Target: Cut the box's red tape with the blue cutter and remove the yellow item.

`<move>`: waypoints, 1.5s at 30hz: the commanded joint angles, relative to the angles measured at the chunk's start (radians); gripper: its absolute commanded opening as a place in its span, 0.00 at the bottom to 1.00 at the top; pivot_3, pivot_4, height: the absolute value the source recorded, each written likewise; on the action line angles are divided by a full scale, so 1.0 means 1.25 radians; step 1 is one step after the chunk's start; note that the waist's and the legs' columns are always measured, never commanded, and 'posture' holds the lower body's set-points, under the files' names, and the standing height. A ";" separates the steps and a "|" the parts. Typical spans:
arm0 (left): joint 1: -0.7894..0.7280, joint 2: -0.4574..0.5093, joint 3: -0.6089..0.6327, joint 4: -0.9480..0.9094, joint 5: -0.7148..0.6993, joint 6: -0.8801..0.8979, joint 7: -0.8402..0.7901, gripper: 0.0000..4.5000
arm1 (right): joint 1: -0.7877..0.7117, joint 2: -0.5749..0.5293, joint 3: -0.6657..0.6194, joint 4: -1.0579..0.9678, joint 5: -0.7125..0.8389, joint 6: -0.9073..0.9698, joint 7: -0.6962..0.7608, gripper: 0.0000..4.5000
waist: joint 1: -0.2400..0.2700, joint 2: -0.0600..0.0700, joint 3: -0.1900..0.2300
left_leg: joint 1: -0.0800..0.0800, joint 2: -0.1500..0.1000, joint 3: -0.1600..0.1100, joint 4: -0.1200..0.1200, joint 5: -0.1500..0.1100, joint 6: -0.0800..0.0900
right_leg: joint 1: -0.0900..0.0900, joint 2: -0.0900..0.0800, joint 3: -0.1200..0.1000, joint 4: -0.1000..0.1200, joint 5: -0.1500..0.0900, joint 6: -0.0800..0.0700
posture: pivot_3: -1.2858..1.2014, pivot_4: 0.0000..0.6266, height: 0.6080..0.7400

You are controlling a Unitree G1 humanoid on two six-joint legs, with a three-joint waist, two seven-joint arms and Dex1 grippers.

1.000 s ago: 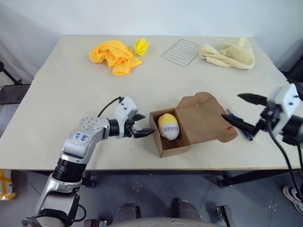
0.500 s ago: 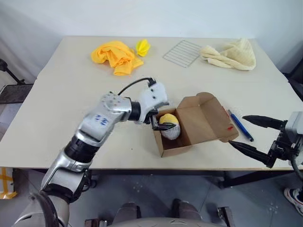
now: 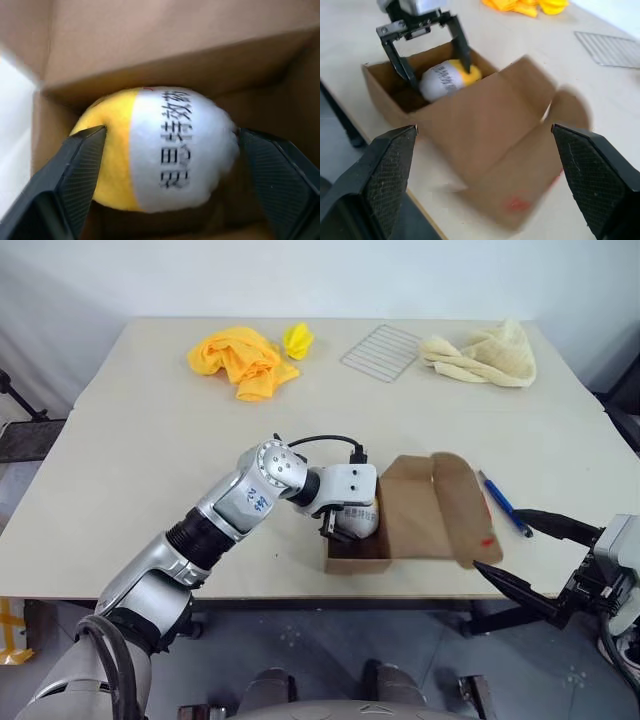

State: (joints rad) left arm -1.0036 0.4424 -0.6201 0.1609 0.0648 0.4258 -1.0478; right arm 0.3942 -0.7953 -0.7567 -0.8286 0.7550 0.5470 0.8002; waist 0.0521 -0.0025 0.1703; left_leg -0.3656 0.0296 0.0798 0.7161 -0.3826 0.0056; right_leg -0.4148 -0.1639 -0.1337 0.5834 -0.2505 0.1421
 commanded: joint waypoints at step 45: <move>0.251 0.055 0.596 -0.309 -0.060 0.622 0.563 0.06 | -0.674 -0.190 0.382 0.688 -0.126 -0.167 0.395 1.00 | -0.009 -0.002 0.001 | 0.000 0.000 0.000 0.002 0.000 -0.001 | 0.000 0.000 0.000 0.001 0.000 0.001 | 0.52 0.24 1.00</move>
State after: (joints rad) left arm -0.6875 0.4883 0.0827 -0.1503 0.0248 1.1669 -0.3164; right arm -0.4224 -1.0196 -0.2888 0.0068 0.6126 0.3671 1.2666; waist 0.0403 -0.0053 0.1722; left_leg -0.3659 0.0302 0.0794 0.7178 -0.3820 0.0045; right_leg -0.4145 -0.1639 -0.1345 0.5843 -0.2500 0.1432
